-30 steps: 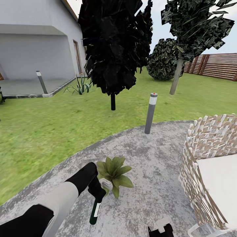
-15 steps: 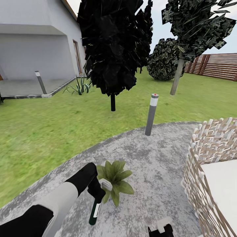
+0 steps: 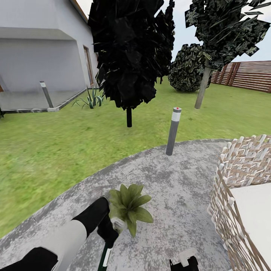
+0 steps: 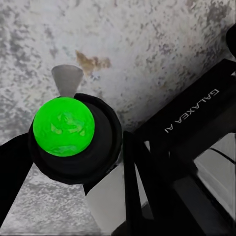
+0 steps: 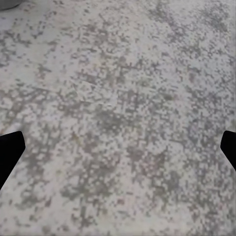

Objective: Pick up the pesticide atomizer in the garden and spray insectifuge to fully cover both potted plants in the garden.

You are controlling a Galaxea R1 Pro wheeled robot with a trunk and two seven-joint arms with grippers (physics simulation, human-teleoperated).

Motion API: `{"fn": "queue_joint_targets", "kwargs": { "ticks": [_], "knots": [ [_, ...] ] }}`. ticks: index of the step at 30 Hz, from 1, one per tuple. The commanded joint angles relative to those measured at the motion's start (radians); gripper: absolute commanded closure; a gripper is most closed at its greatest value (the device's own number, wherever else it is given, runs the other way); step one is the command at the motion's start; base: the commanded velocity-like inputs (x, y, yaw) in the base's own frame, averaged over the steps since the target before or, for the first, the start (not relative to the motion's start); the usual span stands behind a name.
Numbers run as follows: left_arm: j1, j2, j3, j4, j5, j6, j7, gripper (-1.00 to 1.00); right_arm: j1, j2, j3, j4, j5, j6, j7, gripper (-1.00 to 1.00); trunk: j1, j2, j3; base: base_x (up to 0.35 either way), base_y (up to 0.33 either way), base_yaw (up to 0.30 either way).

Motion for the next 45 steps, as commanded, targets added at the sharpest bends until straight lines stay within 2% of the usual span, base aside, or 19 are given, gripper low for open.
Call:
{"fn": "queue_joint_targets", "kwargs": {
  "ticks": [1, 7, 11, 17, 23, 30, 41, 45],
  "knots": [
    [0.008, 0.003, -0.001, -0.002, -0.008, 0.004, -0.01, 1.0, -0.001, 0.0, -0.008, 0.001, 0.011, -0.003, -0.005, -1.0, 0.0, 0.0, -0.001, 0.0, 0.0, 0.0],
    [0.023, 0.002, 0.001, -0.02, -0.008, 0.003, -0.005, 1.0, -0.001, 0.0, -0.008, 0.0, 0.011, -0.003, -0.005, -1.0, 0.0, 0.0, -0.001, 0.0, 0.0, 0.0],
    [0.013, 0.0, 0.003, -0.079, -0.008, 0.008, -0.005, 1.0, -0.001, -0.001, -0.009, 0.0, 0.011, -0.003, -0.006, -1.0, 0.0, 0.0, -0.001, 0.0, 0.0, 0.0],
    [0.019, 0.027, 0.004, -0.095, -0.008, 0.006, -0.003, 1.0, -0.001, -0.001, -0.008, 0.0, 0.012, -0.003, -0.006, -1.0, 0.0, 0.0, -0.001, 0.0, 0.0, 0.0],
    [0.028, 0.034, 0.008, -0.091, -0.005, 0.002, 0.084, 1.0, -0.001, -0.001, -0.007, 0.0, 0.012, -0.003, -0.006, -1.0, 0.0, 0.0, -0.001, 0.0, 0.0, 0.0],
    [0.025, 0.028, 0.01, -0.102, -0.002, 0.002, 0.096, 1.0, -0.001, -0.001, -0.007, 0.0, 0.011, -0.003, -0.006, -1.0, 0.0, 0.0, -0.006, 0.0, 0.0, 0.0],
    [0.023, 0.027, 0.012, -0.111, -0.001, 0.005, 0.092, 1.0, -0.001, -0.001, -0.008, 0.0, 0.011, -0.003, -0.006, -1.0, 0.042, -0.077, -0.041, 0.0, 0.0, 0.0],
    [0.025, 0.028, 0.01, -0.107, -0.001, 0.003, 0.093, 1.0, -0.001, -0.001, -0.007, 0.0, 0.011, -0.003, -0.006, -1.0, 0.042, -0.077, -0.041, 0.0, 0.0, 0.0]
  ]
}}
